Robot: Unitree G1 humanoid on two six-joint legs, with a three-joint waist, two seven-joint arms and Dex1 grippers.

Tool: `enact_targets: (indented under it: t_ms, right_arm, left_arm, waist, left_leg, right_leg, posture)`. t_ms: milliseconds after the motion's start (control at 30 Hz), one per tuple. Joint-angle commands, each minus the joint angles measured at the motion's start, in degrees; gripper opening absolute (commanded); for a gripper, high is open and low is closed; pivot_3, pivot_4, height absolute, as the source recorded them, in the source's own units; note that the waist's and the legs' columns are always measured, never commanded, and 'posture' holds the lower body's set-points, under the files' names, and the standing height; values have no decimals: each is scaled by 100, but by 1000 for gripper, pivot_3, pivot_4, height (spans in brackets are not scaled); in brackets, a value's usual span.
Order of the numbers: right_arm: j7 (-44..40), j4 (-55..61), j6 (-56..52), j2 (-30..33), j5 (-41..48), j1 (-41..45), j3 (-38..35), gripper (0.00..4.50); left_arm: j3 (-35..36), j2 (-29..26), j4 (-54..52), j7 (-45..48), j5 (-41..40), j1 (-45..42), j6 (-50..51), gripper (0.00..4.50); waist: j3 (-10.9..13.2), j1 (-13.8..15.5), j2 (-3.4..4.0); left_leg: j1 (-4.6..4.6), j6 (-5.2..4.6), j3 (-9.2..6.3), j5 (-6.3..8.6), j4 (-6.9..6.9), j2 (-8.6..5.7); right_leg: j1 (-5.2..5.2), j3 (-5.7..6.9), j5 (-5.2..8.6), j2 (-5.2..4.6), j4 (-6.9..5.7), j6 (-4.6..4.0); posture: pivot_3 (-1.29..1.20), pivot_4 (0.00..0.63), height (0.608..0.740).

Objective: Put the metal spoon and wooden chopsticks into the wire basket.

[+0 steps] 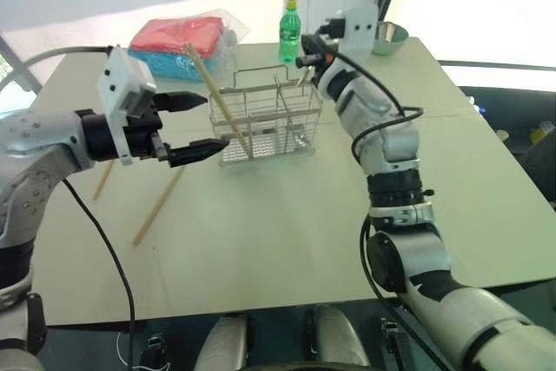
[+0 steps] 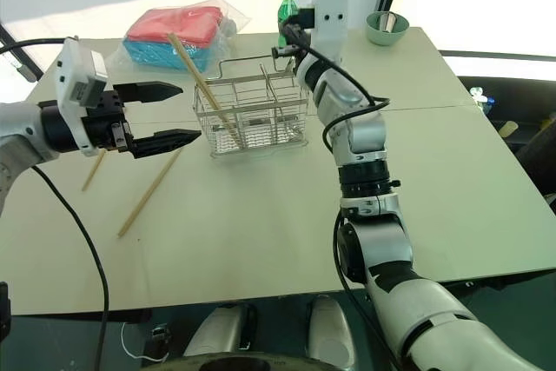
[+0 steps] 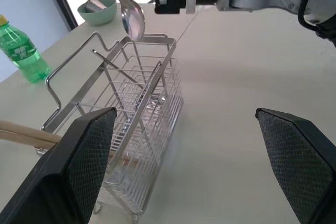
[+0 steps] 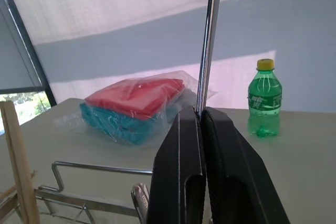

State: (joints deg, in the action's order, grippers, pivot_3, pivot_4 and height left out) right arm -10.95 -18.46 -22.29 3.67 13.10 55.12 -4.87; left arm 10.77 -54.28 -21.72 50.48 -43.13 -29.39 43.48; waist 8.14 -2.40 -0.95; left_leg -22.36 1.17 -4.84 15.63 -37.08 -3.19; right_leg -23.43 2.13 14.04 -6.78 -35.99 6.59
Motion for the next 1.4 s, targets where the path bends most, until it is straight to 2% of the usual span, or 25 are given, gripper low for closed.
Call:
enact_targets:
  t_ms: [33, 67, 167, 333, 400, 633, 767, 833, 900, 1033, 1133, 1233, 1400]
  right_arm:
    - [-131, 53, 414, -52, -146, -177, 183, 64]
    - [-163, 73, 461, -55, -172, -265, 225, 64]
    - [-205, 184, 398, -88, -108, -431, 230, 1038]
    - [-61, 364, 467, -34, -202, -490, 200, 3559]
    - [-40, 451, 411, 49, -139, -471, 99, 4440]
    - [-350, 1050, -16, 643, 384, -120, -386, 4440]
    - [-1357, 1688, -620, 1575, 1197, 273, -714, 4440]
    - [-1703, 1891, -856, 1936, 1460, 285, -752, 4440]
    - [-2498, 2313, -1347, 2624, 2016, 132, -878, 4440]
    - [-3737, 2990, -2069, 3619, 2989, -434, -1006, 4440]
    - [-4318, 3477, -2284, 4133, 3293, -1178, -981, 4440]
    - [-4463, 4049, -2388, 4355, 3480, -1946, -983, 4440]
    - [-3988, 4782, -2284, 4186, 3452, -2959, -1117, 4440]
  left_arm:
    - [316, -60, -199, -95, -59, -3, -1, 4500]
    - [339, -65, -216, -113, -66, 9, 10, 4500]
    - [412, -69, -269, -171, -81, 57, 46, 4500]
    - [459, -69, -241, -198, -57, 67, 62, 4500]
    - [446, -67, -188, -206, -32, 41, 46, 4500]
    - [468, -10, 224, -339, 99, -141, -25, 4500]
    - [565, -46, 803, -556, 240, -411, 21, 4500]
    - [573, -93, 1019, -577, 313, -505, 30, 4500]
    - [476, -188, 1547, -666, 521, -736, 158, 4500]
    - [130, -234, 2270, -577, 682, -1121, 596, 4500]
    - [-240, -185, 2507, -331, 863, -1254, 642, 4500]
    - [-743, -99, 2665, -243, 1159, -1393, 762, 4500]
    - [-1566, 330, 3469, -685, 1959, -1882, 1151, 4500]
  waist:
    - [0, -6, 1]
    - [0, -6, 1]
    - [0, -8, 0]
    - [0, -5, 0]
    - [0, -3, 0]
    - [1, 6, 0]
    - [8, 14, 2]
    - [3, 12, -5]
    - [1, 21, -13]
    - [-2, 41, -21]
    - [-2, 66, -24]
    - [-3, 138, -25]
    - [-5, 202, -32]
  left_leg:
    - [0, 0, 0, 0, 0, 0]
    - [0, 0, 0, 0, 0, 0]
    - [0, 1, 1, 0, 0, 0]
    - [2, 3, 0, -1, -1, 0]
    - [2, 3, 1, -1, -1, 0]
    - [2, 3, 1, -1, -2, -1]
    - [-2, 2, 1, -1, -1, -1]
    - [-1, 0, 1, 0, 3, 0]
    - [2, -4, 1, 2, 3, 0]
    - [1, -7, 3, 4, -1, 0]
    - [3, -7, 4, 4, -3, 1]
    - [2, -6, 5, 4, -1, 5]
    - [-4, -6, 6, 4, -4, 3]
  right_leg:
    - [0, 0, 0, 0, -2, 0]
    - [1, -1, 0, 0, -2, 0]
    - [2, -3, 0, 0, -3, 0]
    - [1, -5, 1, 2, -3, -1]
    - [0, -5, 0, 2, -3, -1]
    - [4, -5, 1, 1, -2, -1]
    - [5, -4, 1, 1, -3, 0]
    - [6, -3, 1, 2, -1, 1]
    - [10, -2, 2, 2, 0, 2]
    - [24, -1, 3, 0, 13, 4]
    - [27, -1, 4, -3, 29, 6]
    - [30, 0, 3, -2, 48, 6]
    - [27, -2, 2, -8, 51, 7]
  posture:
    - [0, 150, 667]
    - [0, 150, 667]
    - [0, 150, 667]
    - [0, 150, 667]
    - [0, 150, 667]
    - [0, 150, 667]
    - [0, 150, 667]
    - [0, 150, 667]
    - [0, 150, 667]
    - [0, 150, 667]
    - [0, 150, 667]
    - [0, 150, 667]
    - [0, 150, 667]
